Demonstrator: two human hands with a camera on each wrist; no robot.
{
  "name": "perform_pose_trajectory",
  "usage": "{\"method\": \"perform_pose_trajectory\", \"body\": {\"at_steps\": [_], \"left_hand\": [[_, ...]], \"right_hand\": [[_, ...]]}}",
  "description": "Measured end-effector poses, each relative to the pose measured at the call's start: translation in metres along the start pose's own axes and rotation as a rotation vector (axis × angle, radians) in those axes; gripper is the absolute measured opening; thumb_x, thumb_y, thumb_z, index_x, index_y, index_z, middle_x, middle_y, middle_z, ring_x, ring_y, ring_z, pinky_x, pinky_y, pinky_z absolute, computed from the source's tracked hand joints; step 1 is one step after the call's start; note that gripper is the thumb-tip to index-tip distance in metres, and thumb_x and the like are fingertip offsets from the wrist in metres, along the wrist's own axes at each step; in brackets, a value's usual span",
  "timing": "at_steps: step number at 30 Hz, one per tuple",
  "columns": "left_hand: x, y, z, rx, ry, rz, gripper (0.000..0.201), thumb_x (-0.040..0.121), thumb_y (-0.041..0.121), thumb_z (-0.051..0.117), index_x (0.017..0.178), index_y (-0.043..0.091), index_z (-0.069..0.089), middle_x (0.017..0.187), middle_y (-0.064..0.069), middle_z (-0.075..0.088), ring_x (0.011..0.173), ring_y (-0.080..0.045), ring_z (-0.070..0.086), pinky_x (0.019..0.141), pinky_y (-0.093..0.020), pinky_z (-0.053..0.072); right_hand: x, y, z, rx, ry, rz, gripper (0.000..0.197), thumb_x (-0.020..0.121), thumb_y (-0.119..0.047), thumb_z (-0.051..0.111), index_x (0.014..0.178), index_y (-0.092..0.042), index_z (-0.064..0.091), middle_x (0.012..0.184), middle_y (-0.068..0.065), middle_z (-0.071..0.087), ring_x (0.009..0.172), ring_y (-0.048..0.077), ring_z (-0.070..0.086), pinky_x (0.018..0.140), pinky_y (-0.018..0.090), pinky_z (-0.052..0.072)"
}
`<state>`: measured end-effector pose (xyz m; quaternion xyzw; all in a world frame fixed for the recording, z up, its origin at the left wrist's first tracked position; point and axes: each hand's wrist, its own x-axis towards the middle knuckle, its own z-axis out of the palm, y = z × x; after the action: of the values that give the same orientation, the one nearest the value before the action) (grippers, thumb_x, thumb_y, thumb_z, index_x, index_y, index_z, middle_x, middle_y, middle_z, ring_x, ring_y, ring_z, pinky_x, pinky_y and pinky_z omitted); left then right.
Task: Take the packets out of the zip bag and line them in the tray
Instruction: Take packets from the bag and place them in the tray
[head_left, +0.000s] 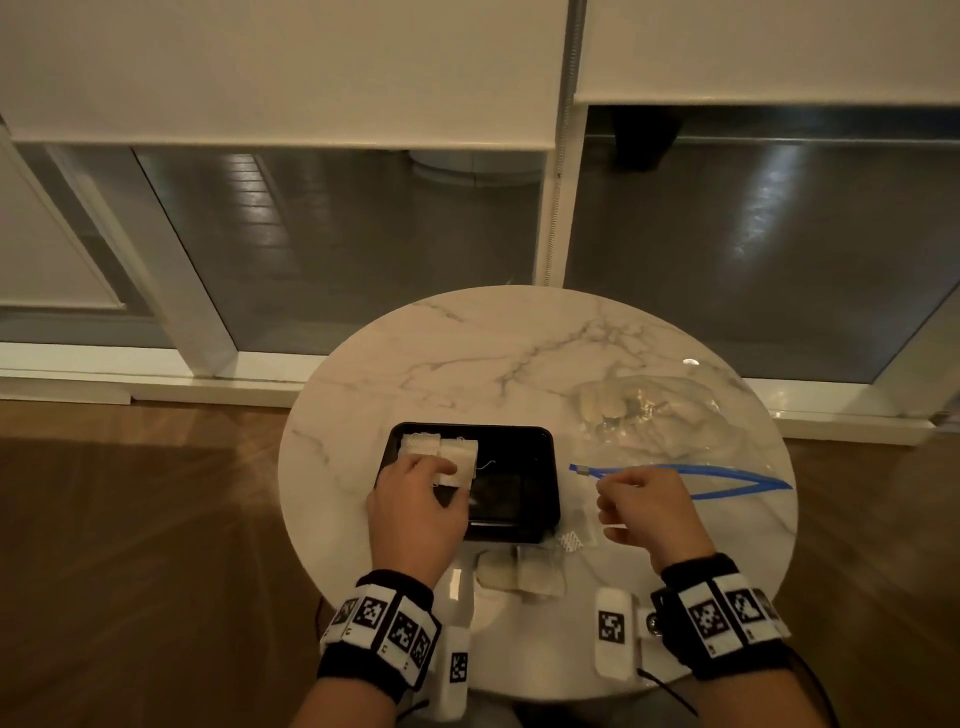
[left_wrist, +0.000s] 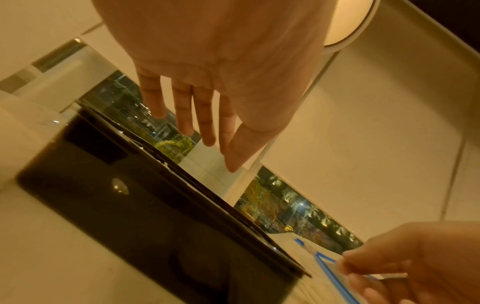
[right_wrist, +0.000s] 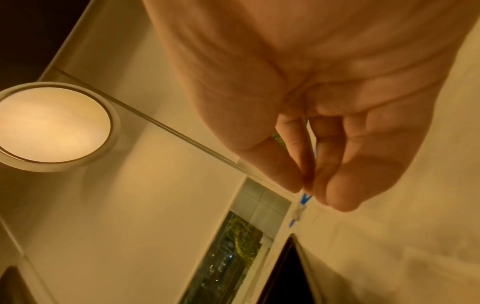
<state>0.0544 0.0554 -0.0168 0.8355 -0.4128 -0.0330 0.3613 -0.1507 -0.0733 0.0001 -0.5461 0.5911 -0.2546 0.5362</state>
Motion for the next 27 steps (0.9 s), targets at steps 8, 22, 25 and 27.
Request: {"method": "perform_pose_trajectory", "body": {"at_steps": [8, 22, 25, 27], "left_hand": [[-0.024, 0.033, 0.026, 0.016, -0.380, 0.139, 0.015, 0.089, 0.034, 0.072, 0.104, 0.035, 0.071, 0.099, 0.016, 0.064, 0.093, 0.001, 0.060, 0.087, -0.025, 0.055], [-0.020, 0.020, 0.030, 0.100, -0.323, 0.168, 0.024, 0.089, 0.031, 0.071, 0.112, 0.034, 0.067, 0.104, 0.016, 0.059, 0.105, -0.007, 0.055, 0.094, -0.028, 0.051], [-0.020, 0.018, 0.032, 0.107, -0.320, 0.166, 0.020, 0.090, 0.033, 0.070, 0.110, 0.034, 0.068, 0.104, 0.015, 0.059, 0.105, -0.008, 0.054, 0.095, -0.030, 0.051], [-0.021, 0.017, 0.032, 0.108, -0.319, 0.168, 0.019, 0.090, 0.034, 0.069, 0.110, 0.034, 0.068, 0.104, 0.016, 0.059, 0.105, -0.007, 0.053, 0.096, -0.029, 0.050]], "right_hand": [[0.018, 0.037, -0.001, -0.496, 0.056, 0.019, 0.033, 0.084, -0.022, 0.074, 0.115, -0.015, 0.066, 0.121, 0.006, 0.064, 0.112, 0.025, 0.061, 0.097, 0.037, 0.052], [0.020, 0.043, 0.025, -0.832, -0.136, -0.134, 0.052, 0.094, -0.037, 0.056, 0.144, -0.037, 0.040, 0.143, 0.010, 0.031, 0.132, 0.031, 0.030, 0.106, 0.045, 0.042], [0.020, 0.043, 0.027, -0.844, -0.118, -0.141, 0.048, 0.091, -0.044, 0.058, 0.136, -0.038, 0.046, 0.139, 0.007, 0.035, 0.129, 0.029, 0.033, 0.103, 0.044, 0.044], [0.022, 0.044, 0.028, -0.834, -0.114, -0.141, 0.043, 0.090, -0.046, 0.058, 0.131, -0.036, 0.050, 0.135, 0.006, 0.037, 0.127, 0.028, 0.035, 0.101, 0.043, 0.045]]}}
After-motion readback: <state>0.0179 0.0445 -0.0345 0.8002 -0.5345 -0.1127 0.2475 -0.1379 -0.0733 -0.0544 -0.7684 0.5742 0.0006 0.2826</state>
